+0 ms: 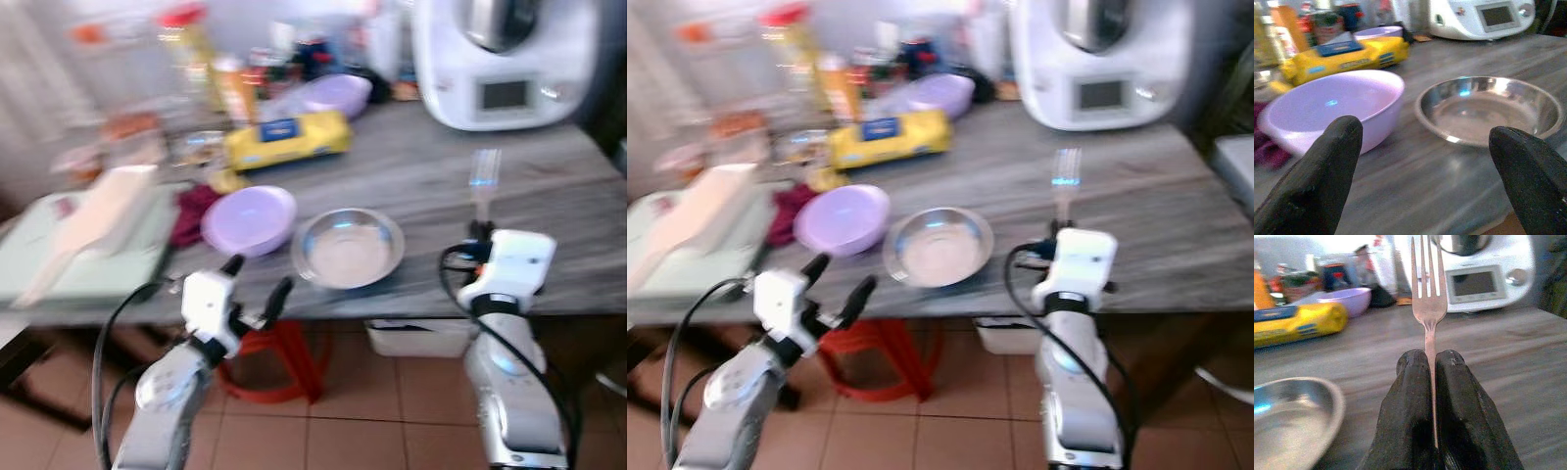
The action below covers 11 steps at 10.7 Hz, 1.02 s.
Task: Setting the table
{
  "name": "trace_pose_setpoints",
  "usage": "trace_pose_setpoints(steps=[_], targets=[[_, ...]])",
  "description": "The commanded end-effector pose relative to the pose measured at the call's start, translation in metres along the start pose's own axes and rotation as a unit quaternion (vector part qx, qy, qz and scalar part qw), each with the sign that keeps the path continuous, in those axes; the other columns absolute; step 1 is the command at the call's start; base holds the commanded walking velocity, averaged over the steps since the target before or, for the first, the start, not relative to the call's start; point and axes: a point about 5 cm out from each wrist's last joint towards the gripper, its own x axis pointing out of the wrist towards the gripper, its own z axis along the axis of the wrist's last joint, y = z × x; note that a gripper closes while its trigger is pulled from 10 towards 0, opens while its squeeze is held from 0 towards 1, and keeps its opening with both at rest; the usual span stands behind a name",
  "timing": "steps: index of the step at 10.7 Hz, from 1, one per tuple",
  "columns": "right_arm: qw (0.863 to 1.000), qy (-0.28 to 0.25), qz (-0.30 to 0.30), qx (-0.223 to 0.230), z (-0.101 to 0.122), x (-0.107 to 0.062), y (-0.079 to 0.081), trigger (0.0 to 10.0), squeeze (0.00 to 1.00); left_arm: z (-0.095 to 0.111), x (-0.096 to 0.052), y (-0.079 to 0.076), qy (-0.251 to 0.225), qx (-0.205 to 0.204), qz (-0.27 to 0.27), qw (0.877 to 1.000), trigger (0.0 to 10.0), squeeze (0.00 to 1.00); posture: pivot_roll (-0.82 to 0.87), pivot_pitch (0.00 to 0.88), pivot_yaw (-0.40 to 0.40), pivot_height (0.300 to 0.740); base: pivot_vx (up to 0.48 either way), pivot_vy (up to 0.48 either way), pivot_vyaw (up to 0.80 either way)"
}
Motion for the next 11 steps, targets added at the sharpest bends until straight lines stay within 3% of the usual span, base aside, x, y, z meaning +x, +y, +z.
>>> trace_pose_setpoints(steps=[1,5,8,11], targets=[[1.0,0.004,0.005,0.005,-0.001,-0.001,0.003,10.0,0.0,0.006,-0.001,0.003,-0.008,0.007,-0.002,1.0,10.0,0.0,-0.08,0.116,0.159,0.74,0.0,0.0,0.0],[0.998,0.051,-0.013,0.03,-0.008,0.003,-0.006,10.0,0.0,0.007,-0.01,-0.004,-0.008,0.001,-0.086,0.996,10.0,0.0,-0.08,0.126,0.159,0.74,0.0,0.0,0.0],[0.993,0.1,-0.019,0.053,-0.015,0.014,-0.017,10.0,0.0,-0.009,-0.017,-0.003,0.008,-0.007,-0.102,0.995,10.0,0.0,-0.08,0.14,0.16,0.74,0.0,0.0,0.0],[0.989,0.132,0.005,0.069,-0.019,0.025,-0.01,10.0,0.0,-0.02,-0.021,0.0,0.014,-0.014,-0.112,0.993,10.0,0.0,-0.08,0.14,0.157,0.74,0.0,0.0,0.0]])
